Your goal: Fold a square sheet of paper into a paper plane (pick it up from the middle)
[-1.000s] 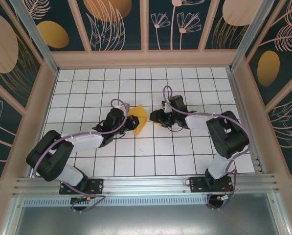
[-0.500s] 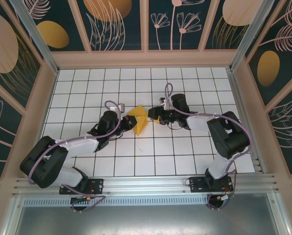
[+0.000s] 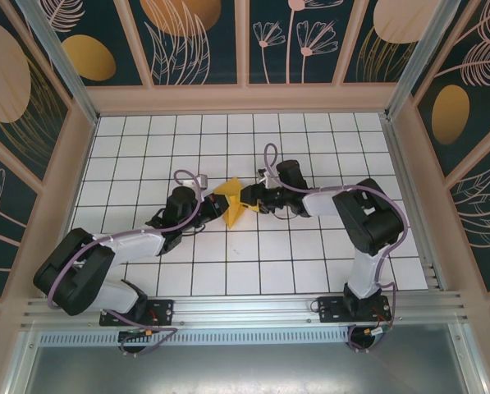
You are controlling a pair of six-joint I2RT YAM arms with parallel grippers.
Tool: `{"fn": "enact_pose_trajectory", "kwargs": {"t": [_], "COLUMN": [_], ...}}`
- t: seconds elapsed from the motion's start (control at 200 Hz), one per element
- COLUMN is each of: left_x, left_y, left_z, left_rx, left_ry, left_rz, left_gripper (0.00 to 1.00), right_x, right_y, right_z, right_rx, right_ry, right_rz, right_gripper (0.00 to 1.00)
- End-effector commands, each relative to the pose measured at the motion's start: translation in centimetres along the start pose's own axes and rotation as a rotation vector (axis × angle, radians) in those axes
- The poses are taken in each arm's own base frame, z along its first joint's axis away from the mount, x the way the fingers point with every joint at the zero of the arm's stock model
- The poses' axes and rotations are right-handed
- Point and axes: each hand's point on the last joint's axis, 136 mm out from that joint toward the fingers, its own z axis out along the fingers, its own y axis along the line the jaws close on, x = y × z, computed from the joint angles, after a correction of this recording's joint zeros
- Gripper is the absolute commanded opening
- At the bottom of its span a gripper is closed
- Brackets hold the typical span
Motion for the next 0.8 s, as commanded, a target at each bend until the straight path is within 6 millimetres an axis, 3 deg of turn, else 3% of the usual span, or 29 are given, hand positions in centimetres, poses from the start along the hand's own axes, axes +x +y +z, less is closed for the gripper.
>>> {"fn": "enact_pose_trajectory", "kwargs": {"t": [0.0, 0.32, 0.58, 0.68, 0.796], "left_x": [-0.5, -0.4, -0.1, 0.0, -0.2], "left_y": [-0.6, 0.8, 2.1, 2.7, 3.4], "left_z": [-0.4, -0.4, -0.3, -0.3, -0.4], "left_rx": [0.038, -0.001, -0.036, -0.059, -0.111], "left_ry": [-0.022, -0.021, -0.011, -0.009, -0.014], "left_rz": [-0.009, -0.039, -0.071, -0.072, -0.060], "left_gripper": [0.05, 0.05, 0.06, 0.12, 0.27], "right_x": [-0.9, -1.2, -1.4, -1.8, -2.3], "right_y": [1.4, 1.2, 0.7, 0.4, 0.0], "right_z": [0.5, 0.8, 0.9, 0.8, 0.3], "right_rx": [-0.064, -0.070, -0.045, -0.014, 0.046], "right_ry": [-0.008, -0.024, -0.027, -0.044, -0.079], "right_rz": [-0.051, -0.039, -0.022, -0.014, -0.014], "right_gripper": [0.52, 0.41, 0.20, 0.12, 0.06]}}
